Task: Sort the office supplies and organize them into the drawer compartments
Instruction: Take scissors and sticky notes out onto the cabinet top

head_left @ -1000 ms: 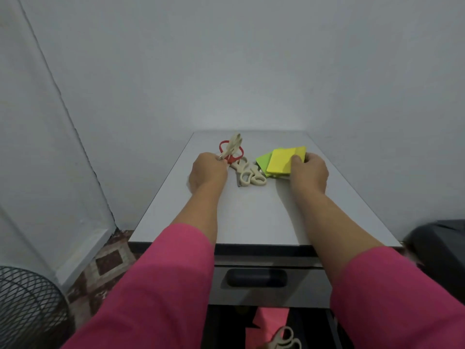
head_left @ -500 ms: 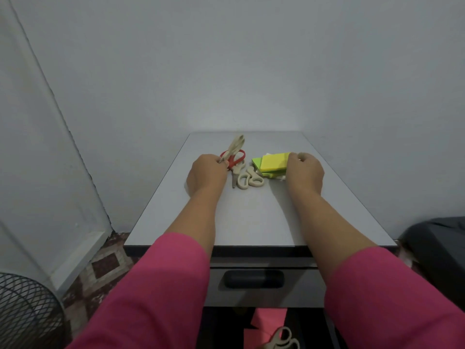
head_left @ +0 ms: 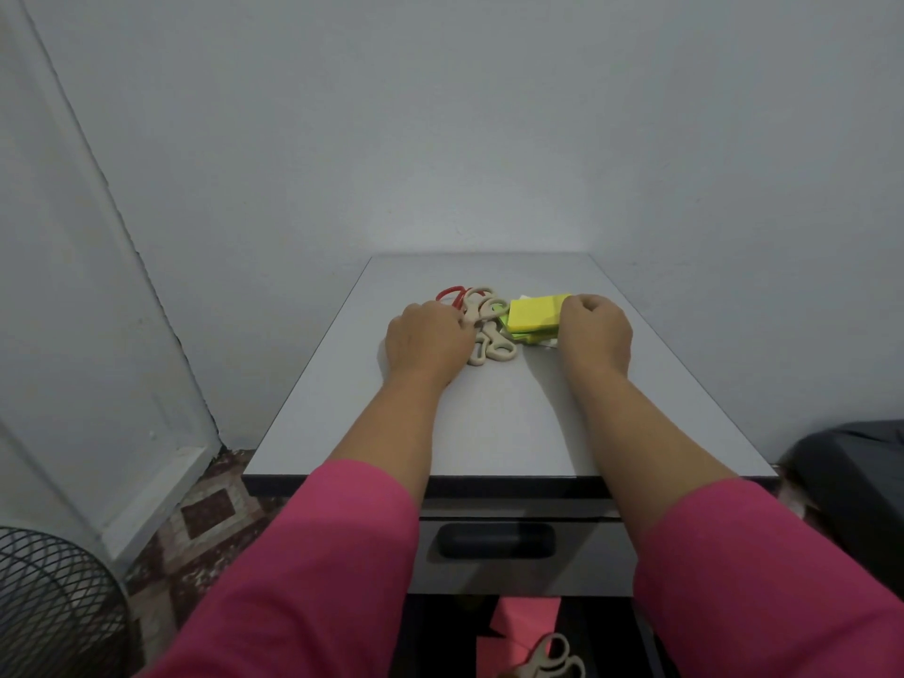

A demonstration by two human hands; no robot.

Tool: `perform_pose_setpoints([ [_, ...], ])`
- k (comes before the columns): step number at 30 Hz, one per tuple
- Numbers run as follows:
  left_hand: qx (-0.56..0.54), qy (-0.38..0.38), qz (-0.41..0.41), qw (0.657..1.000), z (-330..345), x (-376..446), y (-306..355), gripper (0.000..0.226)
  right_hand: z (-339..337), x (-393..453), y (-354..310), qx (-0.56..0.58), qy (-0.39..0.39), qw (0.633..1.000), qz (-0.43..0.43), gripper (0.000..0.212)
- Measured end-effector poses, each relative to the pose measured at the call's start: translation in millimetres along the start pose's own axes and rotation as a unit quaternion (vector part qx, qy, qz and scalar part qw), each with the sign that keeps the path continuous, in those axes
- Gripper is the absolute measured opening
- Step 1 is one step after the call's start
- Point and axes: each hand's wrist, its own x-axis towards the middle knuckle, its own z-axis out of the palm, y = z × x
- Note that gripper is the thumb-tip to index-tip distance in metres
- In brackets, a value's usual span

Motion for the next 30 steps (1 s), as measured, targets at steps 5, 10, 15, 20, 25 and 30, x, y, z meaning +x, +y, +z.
perform_pose_setpoints([
  [5, -0.004, 0.004, -0.014, 1.0, 0.2, 0.3, 0.0, 0.028, 3.4, 3.5, 5.3, -0.022, -0.018, 1.0, -0.007, 0.03],
  [10, -0.009, 0.013, -0.045, 0.999, 3.8, 3.0, -3.2, 0.017, 3.2, 5.1, 6.4, -0.034, -0.017, 0.999, -0.006, 0.045],
  [15, 0.003, 0.018, -0.043, 0.999, 0.1, -0.1, 1.7, 0.023, 4.1, 5.7, 6.6, -0.032, -0.018, 0.999, -0.004, 0.043],
  [20, -0.006, -0.005, 0.039, 0.999, -2.4, -5.5, 4.4, 0.032, 4.6, 7.2, 7.6, -0.037, -0.018, 0.999, -0.007, 0.042],
  [25, -0.013, -0.07, 0.024, 0.997, 1.5, -1.3, 0.7, 0.032, 4.1, 6.5, 8.4, -0.038, -0.018, 0.999, -0.009, 0.038],
  [30, -0.027, -0.044, -0.007, 0.999, 2.9, 1.6, -3.0, 0.032, 4.0, 6.1, 8.1, -0.038, -0.023, 0.999, -0.008, 0.037],
])
